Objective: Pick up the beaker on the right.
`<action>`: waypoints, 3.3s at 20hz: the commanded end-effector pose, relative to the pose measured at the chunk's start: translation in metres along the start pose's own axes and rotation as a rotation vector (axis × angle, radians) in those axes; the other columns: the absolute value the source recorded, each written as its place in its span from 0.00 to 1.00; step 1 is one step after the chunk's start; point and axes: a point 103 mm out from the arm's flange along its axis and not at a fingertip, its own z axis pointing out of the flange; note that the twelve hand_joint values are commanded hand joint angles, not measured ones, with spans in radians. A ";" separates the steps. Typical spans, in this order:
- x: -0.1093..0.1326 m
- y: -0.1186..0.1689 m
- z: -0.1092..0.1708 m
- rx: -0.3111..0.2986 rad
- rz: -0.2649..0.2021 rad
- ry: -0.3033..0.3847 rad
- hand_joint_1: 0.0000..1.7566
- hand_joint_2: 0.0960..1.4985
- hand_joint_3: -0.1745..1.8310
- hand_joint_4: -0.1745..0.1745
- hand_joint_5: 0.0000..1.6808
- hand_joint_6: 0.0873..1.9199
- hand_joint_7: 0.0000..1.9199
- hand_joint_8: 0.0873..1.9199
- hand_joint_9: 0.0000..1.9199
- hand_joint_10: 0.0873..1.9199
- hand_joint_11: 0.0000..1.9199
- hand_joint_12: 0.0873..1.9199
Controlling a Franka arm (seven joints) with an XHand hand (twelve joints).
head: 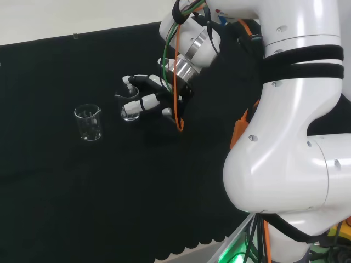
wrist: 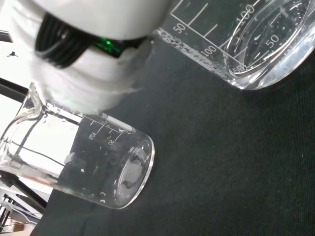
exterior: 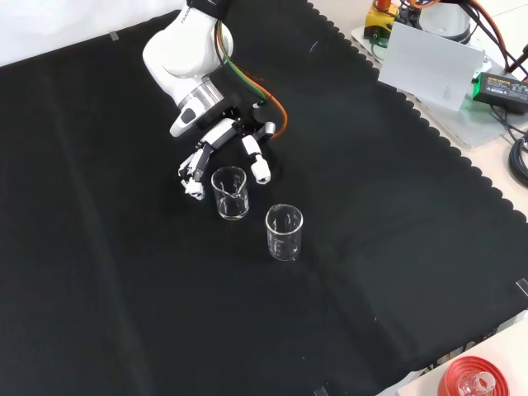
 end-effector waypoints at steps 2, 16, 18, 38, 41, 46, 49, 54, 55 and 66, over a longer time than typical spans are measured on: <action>0.000 0.000 0.000 0.002 -0.003 0.005 0.58 0.25 0.49 0.33 0.27 0.00 0.20 0.31 0.26 0.32 0.01 0.70; 0.005 0.008 0.011 0.001 -0.018 0.025 0.58 0.24 0.52 0.33 0.29 0.00 0.21 0.30 0.26 0.31 0.01 0.70; 0.005 0.008 0.011 0.002 -0.017 0.024 0.58 0.24 0.52 0.33 0.29 0.00 0.21 0.30 0.26 0.31 0.01 0.70; 0.002 0.011 0.017 -0.005 -0.002 0.043 0.59 0.25 0.52 0.35 0.35 0.01 0.24 0.31 0.28 0.31 0.02 0.70; 0.001 0.011 0.018 -0.008 -0.001 0.044 0.59 0.25 0.52 0.36 0.35 0.02 0.25 0.31 0.28 0.31 0.02 0.70; 0.000 0.013 0.021 -0.015 0.006 0.055 0.59 0.26 0.52 0.38 0.32 0.23 0.27 0.28 0.30 0.28 0.03 0.69; -0.001 0.015 0.023 -0.022 0.001 0.063 0.59 0.26 0.52 0.39 0.30 0.32 0.27 0.29 0.31 0.29 0.03 0.69; -0.001 0.016 0.025 -0.025 -0.001 0.072 0.59 0.26 0.52 0.39 0.29 0.36 0.27 0.29 0.31 0.29 0.03 0.69; -0.001 0.016 0.025 -0.025 -0.001 0.073 0.59 0.26 0.52 0.39 0.29 0.36 0.28 0.29 0.31 0.29 0.04 0.69; -0.005 0.016 0.030 -0.052 0.004 0.109 0.56 0.37 0.47 0.48 0.42 0.40 0.33 0.28 0.34 0.28 0.06 0.69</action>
